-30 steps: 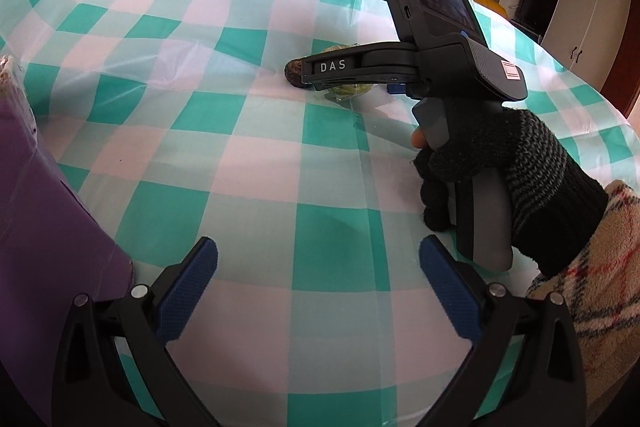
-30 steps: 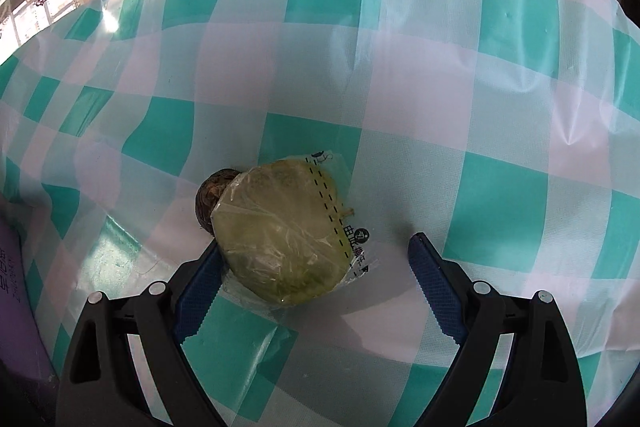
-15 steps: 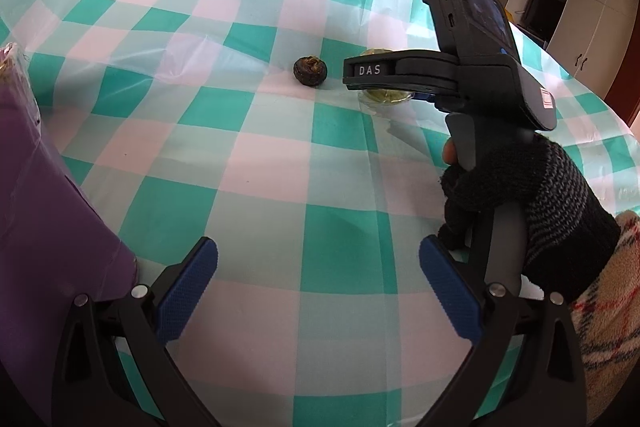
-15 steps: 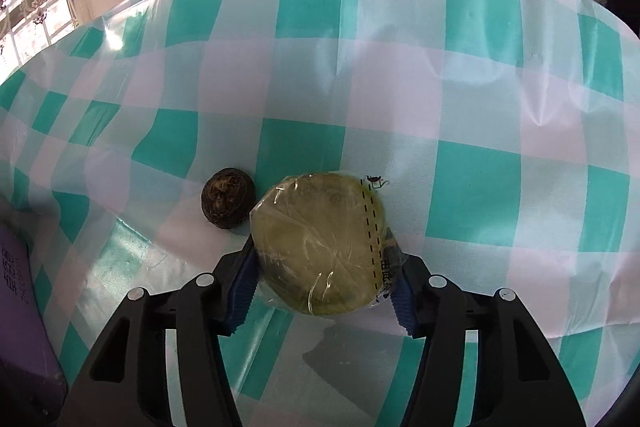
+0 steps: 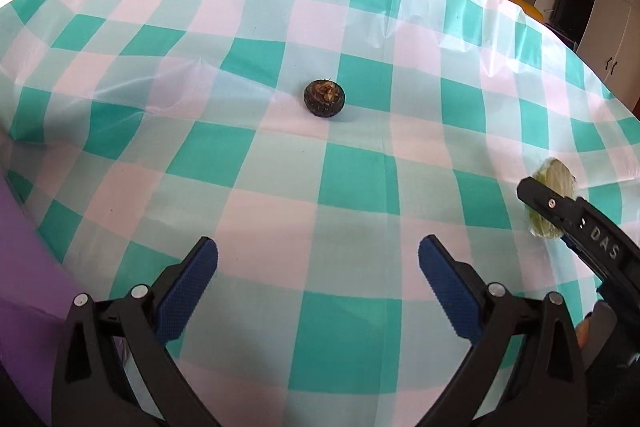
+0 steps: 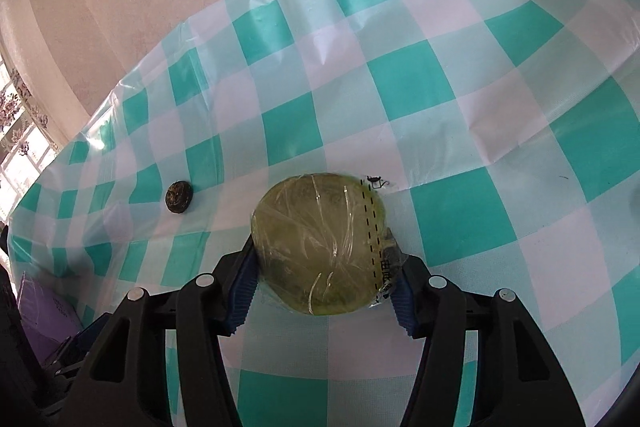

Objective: Organize fruits
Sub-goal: 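Grasp the last dark round fruit with the left tool while the right tool holds the cabbage, then carry the cabbage and dark fruit over the purple box with both tools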

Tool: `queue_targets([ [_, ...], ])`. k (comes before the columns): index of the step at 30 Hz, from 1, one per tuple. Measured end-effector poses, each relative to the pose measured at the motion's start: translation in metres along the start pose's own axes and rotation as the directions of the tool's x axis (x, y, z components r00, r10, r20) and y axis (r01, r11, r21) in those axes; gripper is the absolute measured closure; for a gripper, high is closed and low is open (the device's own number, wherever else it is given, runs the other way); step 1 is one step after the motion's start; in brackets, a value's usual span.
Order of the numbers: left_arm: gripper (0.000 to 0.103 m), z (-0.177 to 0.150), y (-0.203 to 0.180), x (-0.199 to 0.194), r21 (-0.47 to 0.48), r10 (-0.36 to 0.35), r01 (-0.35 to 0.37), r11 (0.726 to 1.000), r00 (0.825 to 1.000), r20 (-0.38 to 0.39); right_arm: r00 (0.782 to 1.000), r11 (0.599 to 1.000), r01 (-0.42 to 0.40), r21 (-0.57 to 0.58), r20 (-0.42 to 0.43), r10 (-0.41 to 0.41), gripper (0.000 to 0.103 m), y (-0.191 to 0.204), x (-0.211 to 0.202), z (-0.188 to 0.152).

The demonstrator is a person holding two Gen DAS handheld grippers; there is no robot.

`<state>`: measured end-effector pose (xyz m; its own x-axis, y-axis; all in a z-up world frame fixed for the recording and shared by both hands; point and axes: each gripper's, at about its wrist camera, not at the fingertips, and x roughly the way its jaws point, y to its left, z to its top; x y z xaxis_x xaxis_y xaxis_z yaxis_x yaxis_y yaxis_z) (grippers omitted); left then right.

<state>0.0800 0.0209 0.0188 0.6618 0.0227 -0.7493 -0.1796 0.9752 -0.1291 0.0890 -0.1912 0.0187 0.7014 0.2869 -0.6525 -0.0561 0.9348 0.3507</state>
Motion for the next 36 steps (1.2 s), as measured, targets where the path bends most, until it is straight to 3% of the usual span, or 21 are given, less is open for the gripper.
queue_targets([
  [4, 0.022, 0.047, -0.007, 0.044, -0.012, 0.060, -0.060, 0.998, 0.998, -0.018, 0.999, 1.000, -0.024, 0.014, -0.022, 0.025, 0.047, 0.000, 0.009, 0.005],
  [7, 0.023, 0.072, -0.011, 0.068, 0.010, 0.111, -0.111, 0.994, 0.994, -0.024, 0.999, 0.999, -0.031, 0.011, -0.032, 0.031, 0.047, -0.002, 0.010, 0.006],
  [10, 0.036, 0.089, -0.012, 0.088, 0.032, 0.131, -0.130, 0.991, 0.990, -0.052, 0.998, 0.999, -0.047, 0.005, -0.028, 0.048, 0.047, -0.001, 0.009, 0.005],
  [13, 0.039, 0.099, -0.010, 0.098, 0.040, 0.128, -0.126, 0.991, 0.990, -0.055, 0.998, 0.999, -0.055, 0.002, -0.028, 0.055, 0.047, -0.001, 0.009, 0.004],
  [15, 0.053, 0.100, -0.012, 0.097, 0.052, 0.114, -0.112, 0.992, 0.993, -0.040, 0.998, 0.998, -0.057, 0.001, -0.029, 0.057, 0.047, -0.001, 0.009, 0.004],
  [16, 0.067, 0.098, -0.014, 0.095, 0.066, 0.116, -0.114, 0.991, 0.993, -0.026, 0.998, 0.998, -0.056, 0.001, -0.028, 0.056, 0.047, -0.001, 0.008, 0.004],
  [21, 0.067, 0.085, -0.015, 0.077, 0.041, 0.067, -0.067, 0.997, 0.998, 0.006, 0.998, 0.998, -0.060, 0.002, -0.026, 0.060, 0.047, 0.000, 0.010, 0.003],
  [28, 0.068, 0.039, -0.014, 0.021, -0.048, -0.098, 0.100, 0.994, 0.994, 0.041, 0.998, 0.998, -0.058, 0.004, -0.032, 0.058, 0.047, 0.000, 0.010, 0.004],
  [33, 0.068, -0.006, -0.025, -0.003, -0.037, -0.144, 0.145, 0.989, 0.989, 0.030, 0.998, 0.998, -0.055, 0.005, -0.032, 0.055, 0.047, 0.000, 0.010, 0.005],
  [36, 0.068, -0.014, -0.025, -0.012, -0.027, -0.152, 0.154, 0.988, 0.987, 0.047, 0.998, 0.998, -0.055, 0.006, -0.029, 0.055, 0.047, -0.001, 0.009, 0.005],
])
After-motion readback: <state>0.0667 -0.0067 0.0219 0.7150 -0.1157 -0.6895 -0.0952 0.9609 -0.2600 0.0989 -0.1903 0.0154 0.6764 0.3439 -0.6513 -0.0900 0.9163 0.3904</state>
